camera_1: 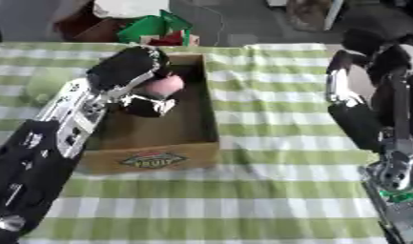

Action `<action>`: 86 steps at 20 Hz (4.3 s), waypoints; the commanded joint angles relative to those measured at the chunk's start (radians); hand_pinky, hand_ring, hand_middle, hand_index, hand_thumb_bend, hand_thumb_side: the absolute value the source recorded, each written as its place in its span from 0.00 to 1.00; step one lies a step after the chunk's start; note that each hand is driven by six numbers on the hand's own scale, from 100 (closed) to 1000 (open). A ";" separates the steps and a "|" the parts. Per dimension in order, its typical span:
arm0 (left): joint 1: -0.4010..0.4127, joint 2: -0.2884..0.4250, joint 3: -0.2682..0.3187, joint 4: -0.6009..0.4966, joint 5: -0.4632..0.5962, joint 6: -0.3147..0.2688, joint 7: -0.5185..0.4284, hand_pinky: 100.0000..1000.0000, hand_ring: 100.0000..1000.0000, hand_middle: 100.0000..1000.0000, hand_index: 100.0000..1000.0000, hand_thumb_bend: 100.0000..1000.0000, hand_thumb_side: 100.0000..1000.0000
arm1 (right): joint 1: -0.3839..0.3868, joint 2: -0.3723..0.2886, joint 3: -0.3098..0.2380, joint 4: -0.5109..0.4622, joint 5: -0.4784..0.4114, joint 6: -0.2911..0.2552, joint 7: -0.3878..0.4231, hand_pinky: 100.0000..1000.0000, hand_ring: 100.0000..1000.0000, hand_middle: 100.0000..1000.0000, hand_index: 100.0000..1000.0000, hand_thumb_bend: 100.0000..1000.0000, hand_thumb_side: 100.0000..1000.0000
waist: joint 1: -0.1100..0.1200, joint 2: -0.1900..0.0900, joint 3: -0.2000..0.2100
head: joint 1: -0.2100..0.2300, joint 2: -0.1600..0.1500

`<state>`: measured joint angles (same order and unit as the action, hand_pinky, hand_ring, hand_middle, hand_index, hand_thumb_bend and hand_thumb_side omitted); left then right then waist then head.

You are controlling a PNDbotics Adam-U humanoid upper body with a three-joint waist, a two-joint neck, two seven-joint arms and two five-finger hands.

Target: Pick up objects on the table and place them in the box.

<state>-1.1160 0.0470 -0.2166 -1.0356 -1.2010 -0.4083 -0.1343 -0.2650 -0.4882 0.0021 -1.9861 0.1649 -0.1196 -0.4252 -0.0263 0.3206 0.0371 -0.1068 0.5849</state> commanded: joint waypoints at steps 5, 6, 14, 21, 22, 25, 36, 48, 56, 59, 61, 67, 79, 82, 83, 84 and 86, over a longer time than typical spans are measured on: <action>-0.023 0.015 -0.040 0.098 -0.112 0.024 -0.057 0.63 0.81 0.80 0.84 0.18 0.19 | -0.010 -0.019 -0.001 -0.014 -0.006 -0.001 0.007 0.73 0.76 0.70 0.78 0.00 0.43 | 0.005 -0.015 -0.008 | 0.007 -0.018; -0.028 0.015 -0.037 0.102 -0.129 0.026 -0.074 0.67 0.84 0.82 0.86 0.24 0.26 | -0.010 -0.018 -0.001 -0.014 -0.006 -0.001 0.007 0.73 0.76 0.70 0.78 0.00 0.43 | 0.005 -0.015 -0.008 | 0.007 -0.019; -0.027 -0.003 0.015 0.071 -0.263 -0.004 -0.207 0.76 0.90 0.88 0.93 0.52 0.63 | -0.009 -0.016 -0.002 -0.014 -0.007 -0.001 0.008 0.73 0.76 0.70 0.78 0.00 0.43 | 0.003 -0.016 -0.009 | 0.005 -0.024; -0.025 -0.001 0.050 0.004 -0.256 0.014 -0.237 0.75 0.89 0.87 0.94 0.56 0.79 | -0.007 -0.016 -0.002 -0.014 -0.008 -0.001 0.008 0.73 0.76 0.70 0.78 0.00 0.43 | 0.003 -0.019 -0.007 | 0.000 -0.024; -0.029 0.005 0.055 -0.006 -0.243 0.022 -0.229 0.74 0.89 0.87 0.94 0.59 0.82 | -0.006 -0.015 -0.002 -0.014 -0.008 -0.001 0.008 0.73 0.76 0.70 0.78 0.00 0.43 | 0.003 -0.020 -0.008 | -0.002 -0.022; -0.049 0.031 0.080 -0.030 -0.200 0.037 -0.200 0.70 0.86 0.84 0.93 0.69 0.96 | -0.004 -0.015 -0.002 -0.014 -0.008 -0.001 0.007 0.73 0.76 0.70 0.78 0.00 0.43 | 0.004 -0.022 -0.008 | -0.013 -0.008; -0.091 0.097 0.131 -0.045 -0.043 0.045 -0.186 0.64 0.82 0.81 0.92 0.63 1.00 | 0.005 -0.018 -0.007 -0.014 -0.007 0.000 0.004 0.73 0.76 0.70 0.78 0.00 0.43 | 0.004 -0.029 0.001 | -0.037 0.012; -0.070 0.368 0.215 -0.005 0.086 0.163 -0.217 0.64 0.82 0.81 0.92 0.40 0.76 | 0.023 -0.028 -0.016 -0.014 0.004 0.003 -0.011 0.73 0.76 0.70 0.78 0.00 0.42 | -0.001 -0.037 0.029 | -0.048 0.027; -0.058 0.440 0.253 0.090 0.059 0.203 -0.198 0.64 0.82 0.81 0.92 0.42 0.76 | 0.021 -0.031 -0.019 -0.014 0.007 0.003 -0.014 0.73 0.76 0.70 0.77 0.00 0.42 | -0.010 -0.027 0.031 | -0.035 0.016; -0.054 0.439 0.265 0.137 0.048 0.218 -0.194 0.65 0.83 0.82 0.94 0.46 0.78 | 0.018 -0.031 -0.018 -0.014 0.007 0.003 -0.013 0.73 0.76 0.70 0.77 0.00 0.42 | -0.013 -0.021 0.030 | -0.033 0.009; -0.055 0.437 0.268 0.159 0.048 0.218 -0.194 0.66 0.83 0.82 0.94 0.47 0.79 | 0.016 -0.031 -0.018 -0.014 0.008 0.003 -0.013 0.73 0.76 0.70 0.77 0.00 0.43 | -0.013 -0.018 0.028 | -0.031 0.006; -0.054 0.424 0.281 0.218 0.081 0.199 -0.226 0.70 0.86 0.85 0.98 0.76 0.95 | 0.011 -0.032 -0.017 -0.014 0.009 0.002 -0.012 0.73 0.76 0.70 0.77 0.00 0.42 | -0.016 -0.004 0.018 | -0.026 -0.009; -0.054 0.408 0.284 0.253 0.096 0.201 -0.250 0.70 0.87 0.86 0.99 0.82 0.94 | 0.002 -0.031 -0.016 -0.014 0.009 0.004 -0.008 0.73 0.76 0.70 0.77 0.00 0.42 | -0.024 0.026 0.000 | -0.020 -0.040; -0.054 0.403 0.281 0.264 0.073 0.205 -0.256 0.70 0.87 0.85 0.99 0.77 0.89 | 0.000 -0.031 -0.016 -0.014 0.008 0.005 -0.007 0.73 0.76 0.70 0.77 0.00 0.42 | -0.026 0.030 -0.001 | -0.019 -0.041; -0.054 0.401 0.281 0.267 0.063 0.206 -0.256 0.70 0.86 0.85 0.99 0.76 0.89 | -0.001 -0.030 -0.015 -0.014 0.008 0.005 -0.007 0.73 0.76 0.70 0.77 0.00 0.42 | -0.027 0.031 -0.001 | -0.019 -0.042; -0.054 0.398 0.280 0.269 0.053 0.207 -0.255 0.69 0.86 0.84 0.98 0.73 0.85 | -0.002 -0.030 -0.015 -0.014 0.007 0.005 -0.006 0.73 0.76 0.70 0.77 0.00 0.42 | -0.027 0.031 -0.002 | -0.018 -0.042; -0.055 0.394 0.279 0.273 0.031 0.211 -0.250 0.66 0.85 0.81 0.96 0.66 0.79 | -0.002 -0.029 -0.014 -0.014 0.006 0.005 -0.005 0.73 0.76 0.70 0.77 0.00 0.42 | -0.028 0.033 -0.003 | -0.018 -0.041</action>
<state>-1.1520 0.4292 0.0590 -0.7551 -1.1571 -0.2009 -0.3861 -0.2563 -0.4891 -0.0056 -1.9861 0.1662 -0.1138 -0.4318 -0.0569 0.3720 0.0349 -0.1254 0.5531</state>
